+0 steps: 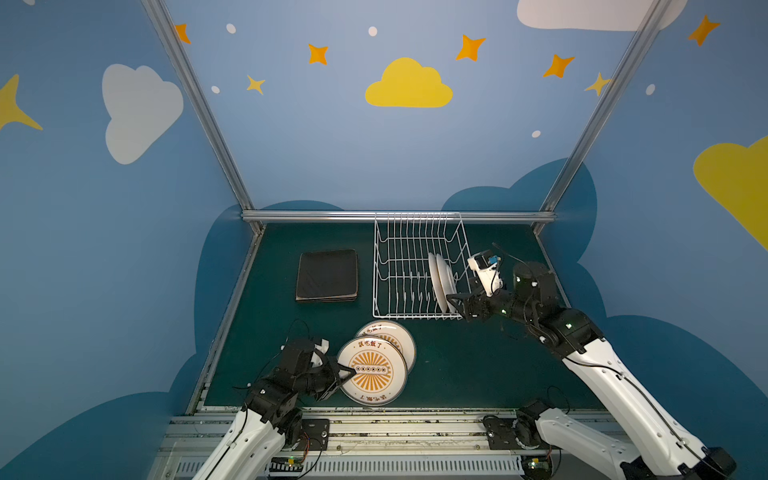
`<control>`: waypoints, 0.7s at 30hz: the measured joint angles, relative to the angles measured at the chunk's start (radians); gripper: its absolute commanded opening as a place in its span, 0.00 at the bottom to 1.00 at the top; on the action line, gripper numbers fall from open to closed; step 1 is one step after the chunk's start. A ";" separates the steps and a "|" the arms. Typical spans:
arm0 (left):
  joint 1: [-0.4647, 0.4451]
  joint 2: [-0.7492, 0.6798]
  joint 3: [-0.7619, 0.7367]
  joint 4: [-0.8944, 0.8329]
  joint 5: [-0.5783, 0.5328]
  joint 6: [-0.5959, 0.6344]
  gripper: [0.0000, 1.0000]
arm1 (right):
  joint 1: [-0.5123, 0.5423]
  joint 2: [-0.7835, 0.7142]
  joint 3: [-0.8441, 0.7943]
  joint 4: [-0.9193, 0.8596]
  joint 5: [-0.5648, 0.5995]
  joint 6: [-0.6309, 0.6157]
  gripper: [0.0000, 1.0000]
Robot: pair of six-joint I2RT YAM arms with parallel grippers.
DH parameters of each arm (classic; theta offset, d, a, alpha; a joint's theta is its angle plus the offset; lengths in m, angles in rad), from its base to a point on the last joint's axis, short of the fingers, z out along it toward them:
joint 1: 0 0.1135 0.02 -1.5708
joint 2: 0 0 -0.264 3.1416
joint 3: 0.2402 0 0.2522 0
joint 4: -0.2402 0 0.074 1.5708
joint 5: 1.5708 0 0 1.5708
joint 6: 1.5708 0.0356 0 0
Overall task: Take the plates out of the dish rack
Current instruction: 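Lower the printed plate onto the first plate on the table with the left gripper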
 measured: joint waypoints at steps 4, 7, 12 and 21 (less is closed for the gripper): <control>0.000 0.051 0.002 0.040 -0.025 0.003 0.03 | 0.000 0.000 0.000 0.006 0.016 0.006 0.89; -0.003 0.083 0.002 0.068 -0.045 0.002 0.03 | 0.000 0.000 0.000 0.019 0.030 0.010 0.89; -0.004 0.119 0.002 0.113 -0.063 0.002 0.03 | 0.000 0.000 0.000 0.033 0.039 0.010 0.89; -0.004 0.221 0.002 0.183 -0.081 0.003 0.10 | 0.001 0.002 0.000 0.050 0.050 0.014 0.89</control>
